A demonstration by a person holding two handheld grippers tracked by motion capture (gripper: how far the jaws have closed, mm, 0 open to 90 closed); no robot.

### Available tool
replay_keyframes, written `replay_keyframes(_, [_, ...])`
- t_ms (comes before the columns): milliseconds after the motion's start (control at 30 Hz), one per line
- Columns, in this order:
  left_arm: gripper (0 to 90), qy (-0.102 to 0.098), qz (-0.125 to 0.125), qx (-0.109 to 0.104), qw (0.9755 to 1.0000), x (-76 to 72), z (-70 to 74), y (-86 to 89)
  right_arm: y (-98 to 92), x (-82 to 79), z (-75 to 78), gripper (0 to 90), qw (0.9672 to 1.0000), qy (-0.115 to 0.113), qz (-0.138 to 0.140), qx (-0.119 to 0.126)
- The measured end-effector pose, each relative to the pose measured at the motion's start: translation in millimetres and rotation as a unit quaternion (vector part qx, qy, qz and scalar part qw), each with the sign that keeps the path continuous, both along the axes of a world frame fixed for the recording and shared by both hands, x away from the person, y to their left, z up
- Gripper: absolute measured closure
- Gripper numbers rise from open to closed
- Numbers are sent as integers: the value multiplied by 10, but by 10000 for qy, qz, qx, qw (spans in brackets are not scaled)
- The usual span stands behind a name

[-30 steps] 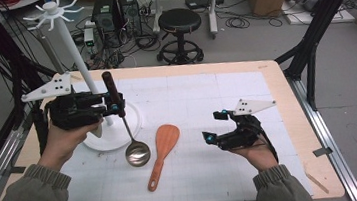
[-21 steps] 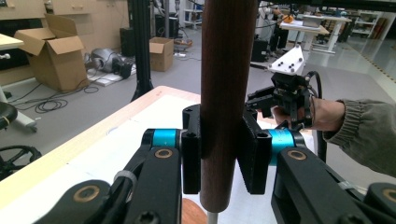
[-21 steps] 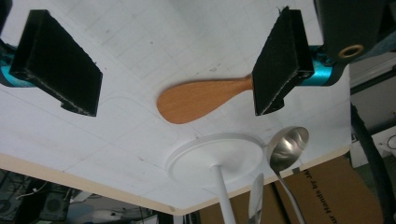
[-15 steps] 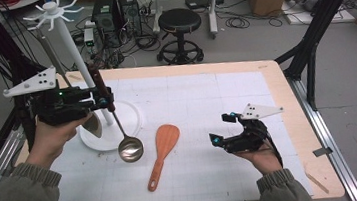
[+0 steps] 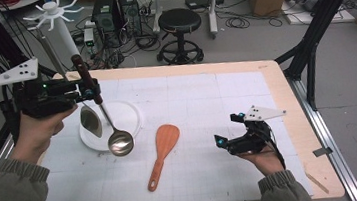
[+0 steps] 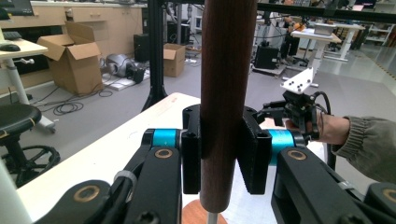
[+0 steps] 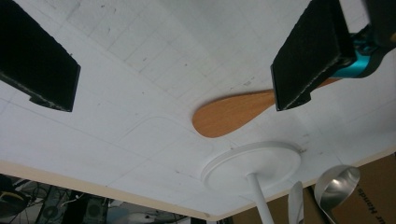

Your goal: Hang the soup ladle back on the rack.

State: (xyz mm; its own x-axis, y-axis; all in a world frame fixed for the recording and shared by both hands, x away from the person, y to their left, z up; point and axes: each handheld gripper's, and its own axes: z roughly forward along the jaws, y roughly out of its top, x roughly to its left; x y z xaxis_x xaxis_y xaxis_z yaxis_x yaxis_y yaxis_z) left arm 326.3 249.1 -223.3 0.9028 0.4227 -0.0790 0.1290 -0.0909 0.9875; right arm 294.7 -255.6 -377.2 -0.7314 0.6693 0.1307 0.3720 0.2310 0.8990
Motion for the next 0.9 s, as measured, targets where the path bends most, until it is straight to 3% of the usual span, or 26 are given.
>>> replay_keyframes(500, [734, 30, 105, -83, 9999, 114, 203, 229, -98, 17, -92, 3, 9999, -9, -164, 9])
replay_keyframes(733, [734, 32, 53, -14, 10000, 162, 292, 265, -77, 37, -120, 3, 9999, 15, -139, -24])
replay_keyframes(900, [734, 49, 35, -80, 9999, 209, 341, 316, -70, 41, -122, 3, 9999, 35, -120, -6])
